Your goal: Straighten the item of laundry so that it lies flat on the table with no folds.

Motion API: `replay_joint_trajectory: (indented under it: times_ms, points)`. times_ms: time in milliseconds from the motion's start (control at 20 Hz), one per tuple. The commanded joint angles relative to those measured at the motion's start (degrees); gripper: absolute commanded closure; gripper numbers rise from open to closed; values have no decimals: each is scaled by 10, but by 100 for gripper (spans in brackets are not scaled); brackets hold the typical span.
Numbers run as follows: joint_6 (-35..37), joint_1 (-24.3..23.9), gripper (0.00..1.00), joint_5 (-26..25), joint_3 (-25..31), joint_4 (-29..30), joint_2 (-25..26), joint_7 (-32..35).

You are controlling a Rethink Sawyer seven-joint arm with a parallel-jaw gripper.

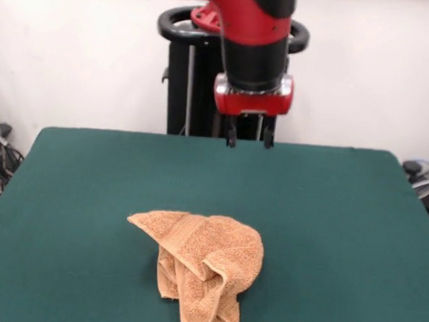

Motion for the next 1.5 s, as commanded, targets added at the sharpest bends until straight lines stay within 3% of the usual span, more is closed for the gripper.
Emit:
replay_joint_trajectory:
  times_ms: [50,350,700,900,1250,1500]
  points:
    - [31,14,0,-7,1,28,-52,49]
    - [-32,7,0,6,2,100,-71,69]
    - [27,69,0,45,-50,200,-260,102]
    - [40,83,0,61,-76,246,-312,96]
    - [-42,72,0,57,-77,274,-276,79]
    - [-31,69,0,50,-72,267,-277,68]
